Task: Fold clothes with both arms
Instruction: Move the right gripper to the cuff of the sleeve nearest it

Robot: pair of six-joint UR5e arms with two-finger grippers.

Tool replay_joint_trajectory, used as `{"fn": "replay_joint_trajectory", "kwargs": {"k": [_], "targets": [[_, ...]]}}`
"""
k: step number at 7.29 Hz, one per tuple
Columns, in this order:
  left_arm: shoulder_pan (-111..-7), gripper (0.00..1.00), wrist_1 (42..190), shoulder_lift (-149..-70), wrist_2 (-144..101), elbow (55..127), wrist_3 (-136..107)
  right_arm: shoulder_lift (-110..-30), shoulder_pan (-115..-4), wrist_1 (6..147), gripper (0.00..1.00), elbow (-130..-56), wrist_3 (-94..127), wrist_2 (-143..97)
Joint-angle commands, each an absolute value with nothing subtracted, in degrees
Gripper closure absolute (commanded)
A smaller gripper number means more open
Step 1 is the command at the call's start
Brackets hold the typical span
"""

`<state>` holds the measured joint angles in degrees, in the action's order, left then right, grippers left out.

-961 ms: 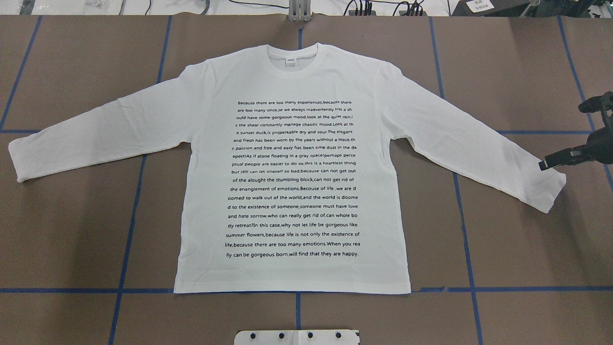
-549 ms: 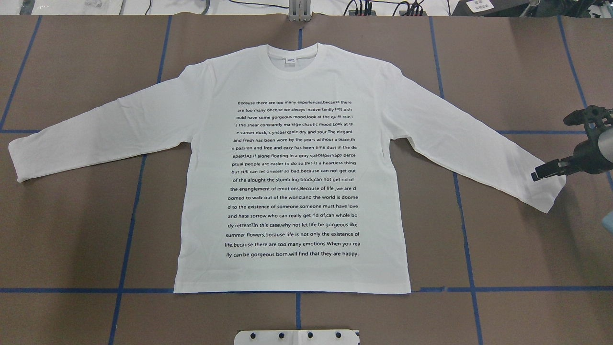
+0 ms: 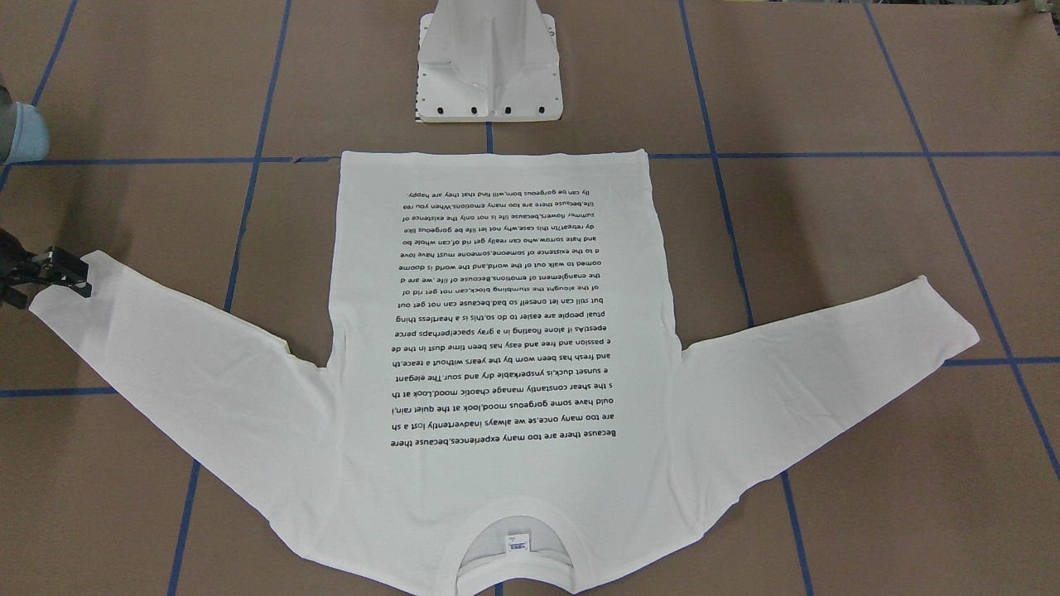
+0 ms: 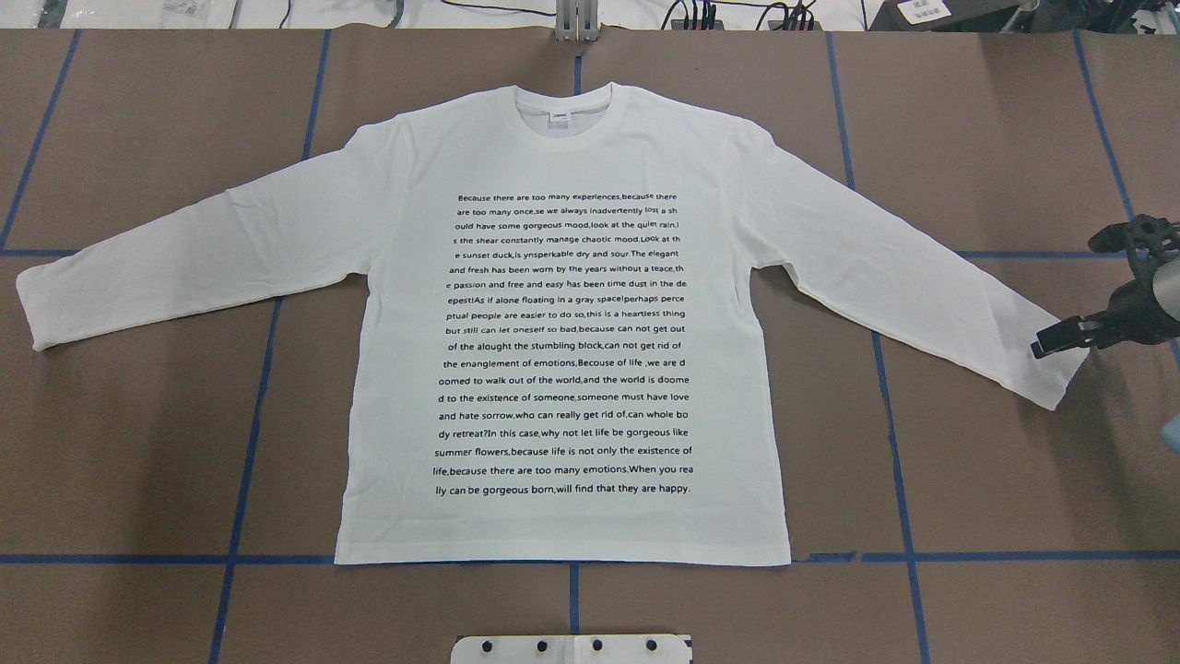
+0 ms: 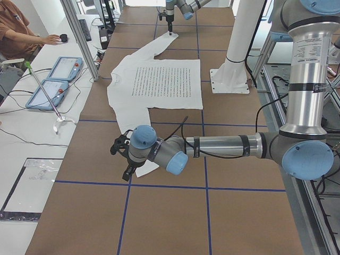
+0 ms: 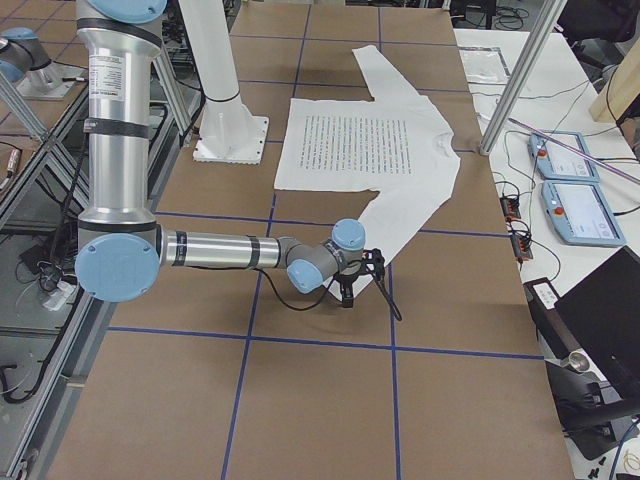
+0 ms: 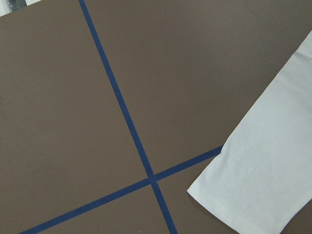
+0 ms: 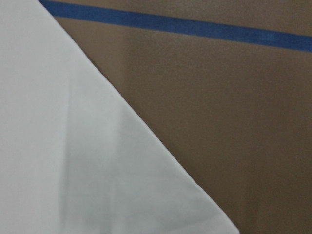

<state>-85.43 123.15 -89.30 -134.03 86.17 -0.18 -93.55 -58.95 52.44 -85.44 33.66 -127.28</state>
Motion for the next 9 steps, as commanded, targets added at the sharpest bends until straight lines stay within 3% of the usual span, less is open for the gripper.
{"fn": "replay_joint_trajectory", "kwargs": {"k": [1,3,4,8,9], "targets": [[-85.4,0.00,123.1,-89.3,-134.0,85.4,-0.1,-93.5,-59.2,53.3,0.01,-85.3,33.7,-127.5],[-85.4,0.00,123.2,-89.3,-134.0,85.2,-0.1,-93.5,-59.5,53.9,0.20,-85.3,33.7,-127.6],[-85.4,0.00,123.2,-89.3,-134.0,85.1,-0.1,-93.4,-59.8,54.0,0.35,-85.3,33.7,-127.7],[-85.4,0.00,123.2,-89.3,-134.0,84.6,0.1,-92.7,-61.0,56.9,0.68,-87.3,33.6,-127.9],[-85.4,0.00,123.3,-89.3,-134.0,84.3,0.1,-92.6,-61.0,56.9,0.84,-87.7,33.6,-127.9]]}}
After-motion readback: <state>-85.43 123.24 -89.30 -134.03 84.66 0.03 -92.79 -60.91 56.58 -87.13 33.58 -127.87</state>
